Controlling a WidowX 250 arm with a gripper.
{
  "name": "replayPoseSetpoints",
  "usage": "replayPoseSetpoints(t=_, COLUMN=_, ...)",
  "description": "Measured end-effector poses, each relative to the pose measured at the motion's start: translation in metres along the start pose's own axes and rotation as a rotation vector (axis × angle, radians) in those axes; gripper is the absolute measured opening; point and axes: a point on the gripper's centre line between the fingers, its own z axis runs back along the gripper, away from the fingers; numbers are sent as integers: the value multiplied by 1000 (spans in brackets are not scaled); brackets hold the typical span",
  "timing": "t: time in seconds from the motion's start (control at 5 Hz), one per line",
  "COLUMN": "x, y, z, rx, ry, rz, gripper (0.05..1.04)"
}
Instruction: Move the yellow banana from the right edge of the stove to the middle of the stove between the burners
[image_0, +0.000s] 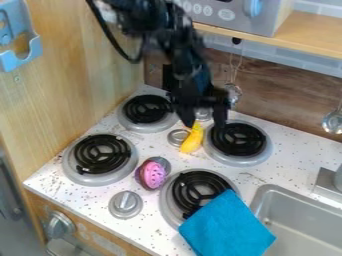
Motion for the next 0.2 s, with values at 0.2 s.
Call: replayPoseSetpoints(t=0.2, x=-11, y=9, z=25, rx=226, ry=14, rz=-12, gripper=1006)
